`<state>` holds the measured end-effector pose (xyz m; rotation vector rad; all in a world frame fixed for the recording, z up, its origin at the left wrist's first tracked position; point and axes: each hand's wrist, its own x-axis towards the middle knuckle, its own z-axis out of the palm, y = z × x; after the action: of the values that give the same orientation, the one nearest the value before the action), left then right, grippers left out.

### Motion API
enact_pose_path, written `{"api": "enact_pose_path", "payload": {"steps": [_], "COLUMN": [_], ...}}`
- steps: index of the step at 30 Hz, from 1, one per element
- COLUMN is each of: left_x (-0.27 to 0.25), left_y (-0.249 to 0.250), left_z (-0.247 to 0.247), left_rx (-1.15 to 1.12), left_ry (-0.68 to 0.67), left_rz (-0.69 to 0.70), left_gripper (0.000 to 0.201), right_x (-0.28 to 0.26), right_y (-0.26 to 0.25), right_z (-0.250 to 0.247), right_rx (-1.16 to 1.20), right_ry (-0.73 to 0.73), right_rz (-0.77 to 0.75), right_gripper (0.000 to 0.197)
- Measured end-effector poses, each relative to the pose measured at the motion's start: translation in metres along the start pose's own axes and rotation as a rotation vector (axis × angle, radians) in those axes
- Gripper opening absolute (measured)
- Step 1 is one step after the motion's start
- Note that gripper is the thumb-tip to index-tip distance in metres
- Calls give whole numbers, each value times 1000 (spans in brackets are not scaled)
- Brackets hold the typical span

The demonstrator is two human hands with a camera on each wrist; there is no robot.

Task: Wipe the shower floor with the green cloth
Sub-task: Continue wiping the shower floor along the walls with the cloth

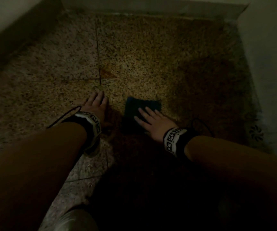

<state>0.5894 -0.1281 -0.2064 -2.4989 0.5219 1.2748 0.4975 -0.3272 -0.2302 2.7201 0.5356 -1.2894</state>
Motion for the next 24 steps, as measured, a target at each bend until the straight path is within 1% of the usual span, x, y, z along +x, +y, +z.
{"api": "enact_pose_path", "payload": {"steps": [4,9,12,14,17,21,24], "left_x": [-4,-3,-5,-6,-7,-10,-12], "left_y": [9,17,24,30,39,50,55], "left_z": [0,-1,-3,-5,-6,-7,-8], "left_rx": [-10,4,-21,-37,-44,-74,-81], "left_ry": [-11,-32,-52,-74,-87,-96,-98], "left_rz": [-27,-74,-92,-93,-108,-137,-151], "left_gripper": [93,94,94,97,100,93,89], "right_x": [7,20,30,35,40,43,39], "right_y": [3,19,29,35,42,43,43], "right_z": [1,-17,-37,-49,-64,-66,-62], "right_rx": [1,-34,-11,7,15,-31,-52], "right_ry": [90,123,127,127,101,87,59], "right_rz": [-4,-25,-10,9,16,6,-32], "right_gripper": [59,56,56,56,57,57,59]}}
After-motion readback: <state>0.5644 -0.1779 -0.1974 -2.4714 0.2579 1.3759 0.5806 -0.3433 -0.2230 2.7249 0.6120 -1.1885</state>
